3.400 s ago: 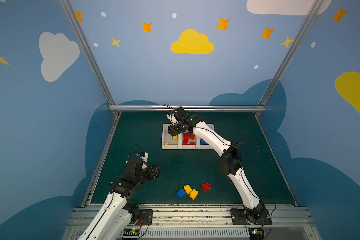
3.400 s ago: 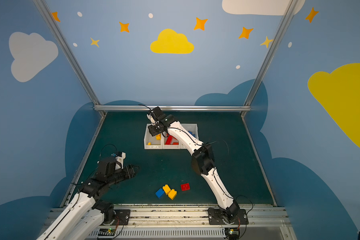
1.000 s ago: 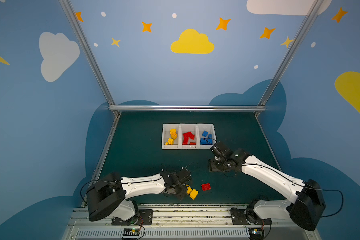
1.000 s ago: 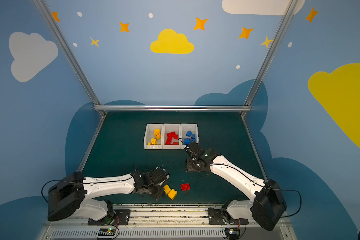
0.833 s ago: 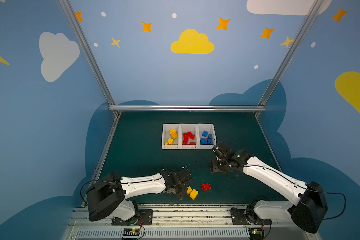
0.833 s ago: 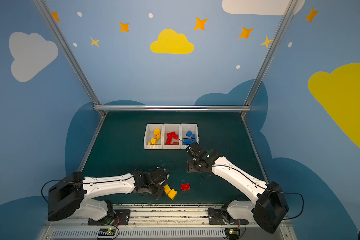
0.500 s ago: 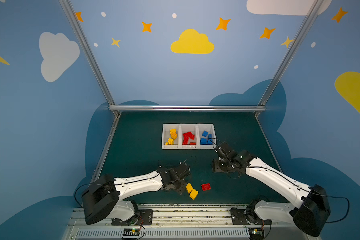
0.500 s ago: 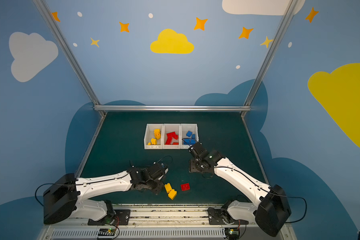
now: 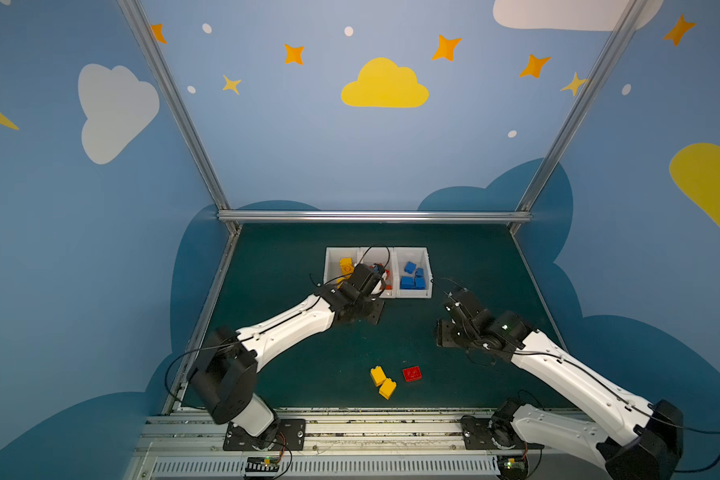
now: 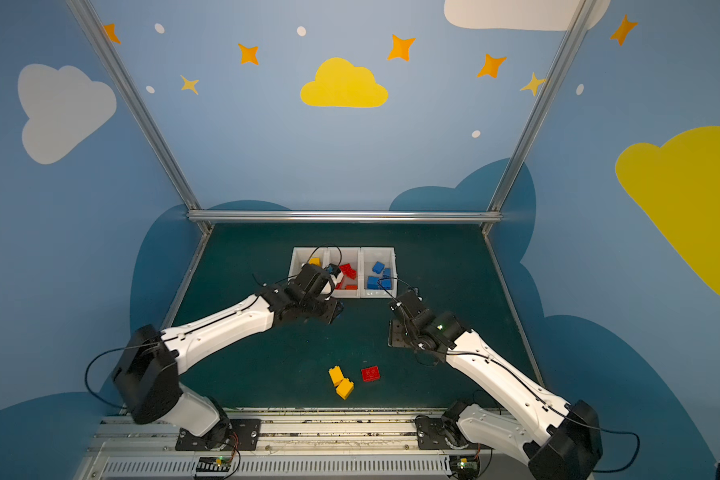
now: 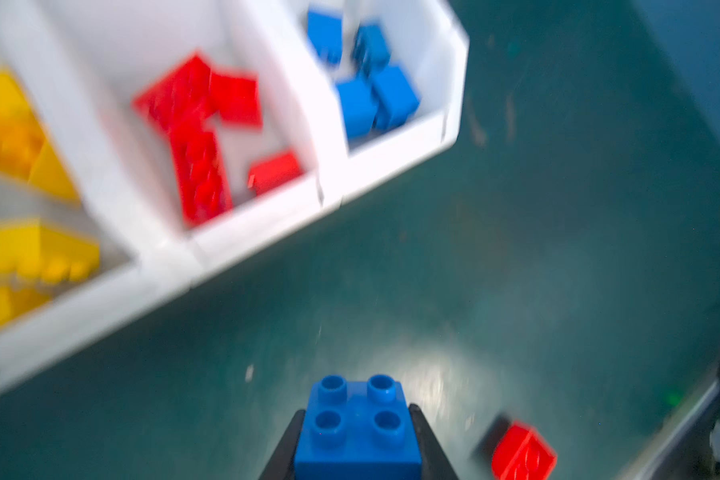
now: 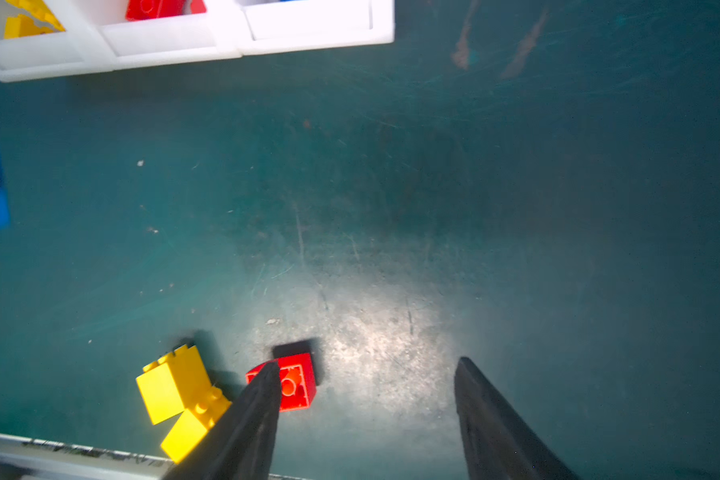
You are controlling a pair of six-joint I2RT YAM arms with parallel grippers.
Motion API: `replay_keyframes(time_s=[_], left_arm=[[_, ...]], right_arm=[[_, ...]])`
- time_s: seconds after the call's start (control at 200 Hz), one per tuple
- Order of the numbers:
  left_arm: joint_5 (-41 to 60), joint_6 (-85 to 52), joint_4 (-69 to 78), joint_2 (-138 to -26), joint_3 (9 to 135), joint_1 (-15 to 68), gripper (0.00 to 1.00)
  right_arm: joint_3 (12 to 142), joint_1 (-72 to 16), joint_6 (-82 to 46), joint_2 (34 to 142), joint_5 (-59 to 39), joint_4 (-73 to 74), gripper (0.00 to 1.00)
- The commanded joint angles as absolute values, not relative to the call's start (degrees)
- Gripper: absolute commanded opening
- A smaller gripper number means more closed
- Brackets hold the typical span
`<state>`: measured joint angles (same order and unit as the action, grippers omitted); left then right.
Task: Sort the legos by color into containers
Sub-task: 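Carry the blue brick with the left gripper into the blue compartment and release, then withdraw the left gripper while the right gripper lowers onto a yellow brick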
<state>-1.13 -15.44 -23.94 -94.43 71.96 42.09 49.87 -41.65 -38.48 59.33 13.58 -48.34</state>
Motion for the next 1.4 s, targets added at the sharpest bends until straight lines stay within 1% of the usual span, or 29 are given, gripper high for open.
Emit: replay_keyframes(time_s=[0.0, 0.155, 0.26, 0.416, 0.516, 0.631, 0.776, 0.921, 1.026, 1.071, 1.227, 1.397], left_arm=[[2.16, -11.57, -25.28, -101.78, 81.61, 40.84, 0.32], [3.02, -10.5, -29.1, -113.97, 97.76, 39.49, 0.32], [4.15, -10.67, -32.19, -121.77, 108.55, 38.63, 0.32], [6.55, -10.46, -35.74, -132.09, 122.99, 38.25, 0.33], [7.47, -11.49, -35.96, -136.63, 128.2, 38.06, 0.33], [8.26, -13.06, -32.87, -138.33, 128.75, 37.85, 0.35], [9.05, -13.61, -31.31, -139.22, 129.21, 37.7, 0.42], [9.23, -14.05, -31.37, -138.97, 129.28, 37.7, 0.6], [9.4, -14.45, -32.29, -137.82, 129.2, 37.58, 0.71], [9.4, -14.66, -32.91, -136.93, 128.96, 37.55, 0.75], [9.67, -14.01, -32.74, -130.87, 123.16, 36.93, 0.78], [9.23, -14.86, -25.19, -118.73, 107.28, 35.62, 0.79]], right_arm=[[47.18, -41.31, -40.47, 54.86, 17.31, -49.34, 0.67], [42.29, -41.31, -39.24, 46.89, 17.94, -45.78, 0.68], [40.96, -41.2, -39.08, 42.99, 18.81, -46.28, 0.67], [41.11, -41.08, -37.57, 41.32, 20.9, -49.29, 0.68], [40.96, -40.89, -37.35, 41.5, 20.34, -49.08, 0.69], [40.21, -40.84, -37.53, 42.18, 18.76, -47.5, 0.69], [39.9, -40.74, -37.46, 42.85, 18.48, -47.09, 0.69], [40.08, -40.68, -37.34, 42.48, 18.29, -47.45, 0.7], [40.21, -40.67, -37.61, 41.93, 17.97, -47.68, 0.7], [40.25, -40.69, -37.7, 41.75, 17.83, -47.81, 0.7], [40.6, -40.67, -38.03, 41.61, 17.19, -47.83, 0.7], [40.61, -40.67, -37.13, 43.15, 13.44, -46.51, 0.7]])
